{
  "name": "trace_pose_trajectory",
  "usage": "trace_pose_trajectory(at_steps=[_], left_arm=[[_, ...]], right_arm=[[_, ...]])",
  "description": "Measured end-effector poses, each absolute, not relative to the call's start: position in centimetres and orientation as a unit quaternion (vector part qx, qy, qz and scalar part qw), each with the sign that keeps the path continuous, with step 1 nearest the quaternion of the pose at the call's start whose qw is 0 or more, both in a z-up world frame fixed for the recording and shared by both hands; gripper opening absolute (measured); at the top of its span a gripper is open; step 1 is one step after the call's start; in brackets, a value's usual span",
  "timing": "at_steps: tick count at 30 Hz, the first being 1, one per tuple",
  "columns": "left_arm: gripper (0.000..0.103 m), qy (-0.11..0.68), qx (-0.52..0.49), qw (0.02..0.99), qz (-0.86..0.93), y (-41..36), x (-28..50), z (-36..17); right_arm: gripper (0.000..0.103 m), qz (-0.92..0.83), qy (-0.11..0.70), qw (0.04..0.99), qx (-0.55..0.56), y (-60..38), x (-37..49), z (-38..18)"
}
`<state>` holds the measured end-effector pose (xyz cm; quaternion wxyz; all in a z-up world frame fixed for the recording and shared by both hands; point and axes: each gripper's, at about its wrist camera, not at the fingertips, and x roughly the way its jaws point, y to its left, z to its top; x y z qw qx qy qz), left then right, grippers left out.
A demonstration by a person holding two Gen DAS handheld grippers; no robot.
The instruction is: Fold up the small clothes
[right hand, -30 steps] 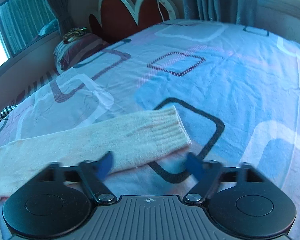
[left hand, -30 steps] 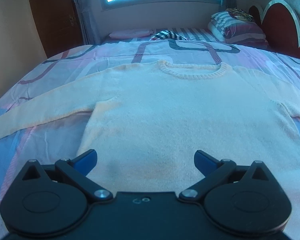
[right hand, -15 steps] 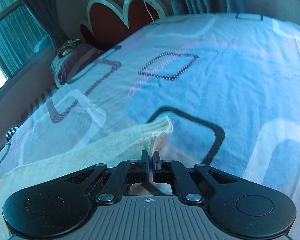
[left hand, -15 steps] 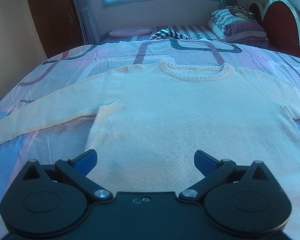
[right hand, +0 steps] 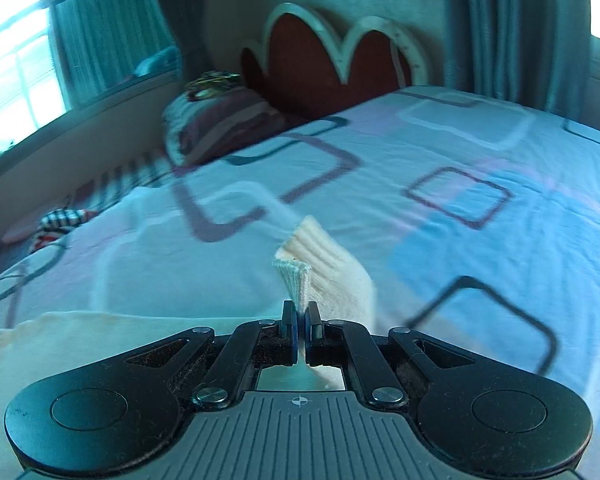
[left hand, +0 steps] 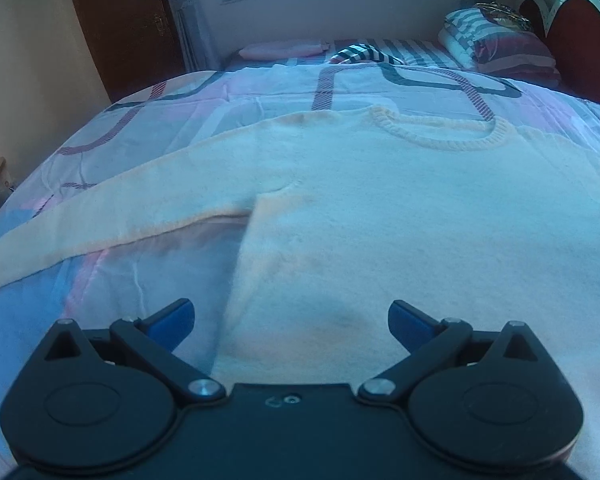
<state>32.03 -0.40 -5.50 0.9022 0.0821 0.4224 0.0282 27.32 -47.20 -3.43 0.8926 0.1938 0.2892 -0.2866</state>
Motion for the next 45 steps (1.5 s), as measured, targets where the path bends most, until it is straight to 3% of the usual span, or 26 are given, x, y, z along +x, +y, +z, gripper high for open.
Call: trace_pose_trajectory(at_steps=[23, 37, 39, 40, 41, 42, 45], left_arm=[[0.102, 0.412, 0.042, 0.910, -0.015, 8.8, 32.4, -5.2], [0.101, 0.412, 0.039, 0.910, 0.007, 12.7, 33.3, -4.8], [0.101, 0.408, 0.028, 0.912, 0.007, 12.9, 33.6, -4.6], [0.101, 0.405, 0.020, 0.914, 0.006, 12.8, 33.7, -4.4], [0.100, 0.402, 0.010, 0.916, 0.003, 12.7, 34.0, -4.3], [0.099, 0.399, 0.001, 0.917, -0.005, 12.4, 34.2, -4.1], [0.082, 0.393, -0.018, 0.918, -0.040, 10.7, 35.5, -3.7]], right_arm=[[0.002, -0.075, 0.343, 0.931, 0.102, -17.9, 42.2, -5.7], [0.003, 0.050, 0.367, 0.928, 0.035, -7.0, 44.6, -8.9], [0.019, 0.071, 0.373, 0.925, 0.022, -6.1, 44.7, -9.4], [0.039, 0.084, 0.366, 0.927, 0.013, -5.9, 44.4, -9.3], [0.049, 0.094, 0.360, 0.928, 0.015, -5.9, 44.1, -9.1], [0.049, 0.094, 0.352, 0.931, 0.019, -6.1, 43.6, -8.8], [0.047, 0.068, 0.337, 0.938, 0.048, -8.5, 42.2, -8.1]])
